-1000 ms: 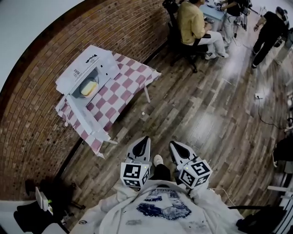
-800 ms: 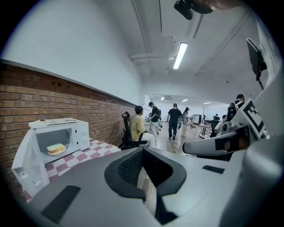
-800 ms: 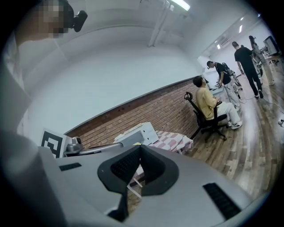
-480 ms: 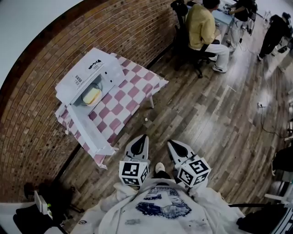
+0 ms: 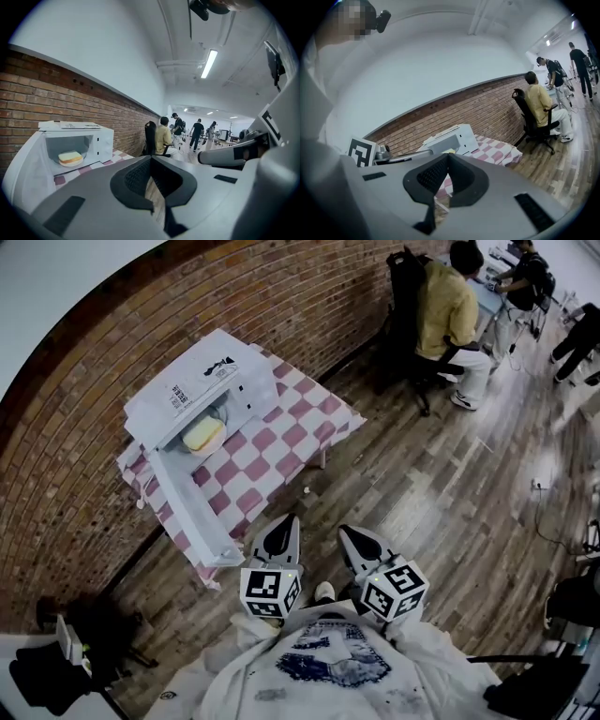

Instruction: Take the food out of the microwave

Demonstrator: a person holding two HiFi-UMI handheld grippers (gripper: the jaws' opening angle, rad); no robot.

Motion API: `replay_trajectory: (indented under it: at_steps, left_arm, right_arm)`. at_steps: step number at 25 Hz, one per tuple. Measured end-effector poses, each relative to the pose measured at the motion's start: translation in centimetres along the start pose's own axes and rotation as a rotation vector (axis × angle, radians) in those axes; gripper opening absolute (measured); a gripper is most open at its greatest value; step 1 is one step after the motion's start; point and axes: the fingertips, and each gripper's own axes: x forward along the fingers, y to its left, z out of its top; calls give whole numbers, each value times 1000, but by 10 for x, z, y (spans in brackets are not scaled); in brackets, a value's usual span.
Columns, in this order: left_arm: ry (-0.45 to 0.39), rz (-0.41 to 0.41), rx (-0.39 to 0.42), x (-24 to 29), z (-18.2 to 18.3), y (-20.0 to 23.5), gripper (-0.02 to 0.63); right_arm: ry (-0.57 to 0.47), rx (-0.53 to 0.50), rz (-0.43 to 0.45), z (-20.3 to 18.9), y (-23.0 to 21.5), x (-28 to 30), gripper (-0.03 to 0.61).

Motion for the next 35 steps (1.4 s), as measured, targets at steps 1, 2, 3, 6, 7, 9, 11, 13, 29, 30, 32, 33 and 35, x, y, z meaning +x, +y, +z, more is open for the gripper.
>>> replay_trajectory:
  at_steps: [1,2,3,6,7,9,11,13,29,30,32,33,35]
  left_arm:
    - [0,7,-5,0,-1,5,8]
    - [0,14,-11,0,-1,10,6]
    - [-1,21,-17,0,-1,15,8]
    - [-1,45,-41,2,-3,28,8]
    - [-2,52,-48,3,-3,32,8]
    - [-6,64,-58,6,-3,39,8]
    - [-12,78,-66,11,-2,47,8]
    - [-18,97,-73,15,1,54,8]
    - [-11,314,-150,66,23,135,8]
    - [-10,325,-154,70,24,138,8]
    - [-9,348,-159,77,28,146,8]
    - [-9,360,-161,81,30,150,8]
    - [-13,385,-165,87,34,157,8]
  right_arm:
    - [5,-3,7,1,2,5,14]
    - [9,-7,14,1,4,9,14]
    - [13,-11,22,2,6,14,14]
    - [32,-20,42,1,8,26,14]
    - [39,-22,49,1,8,30,14]
    - [50,-33,67,3,9,41,14]
    - [55,-46,88,7,10,53,14]
    - [63,-54,112,11,10,65,15]
    - [170,-78,335,47,1,179,14]
    - [175,-77,344,50,-1,185,14]
    - [183,-77,362,57,-5,197,14]
    - [188,-79,372,59,-7,203,14]
    - [199,-82,395,65,-9,215,14]
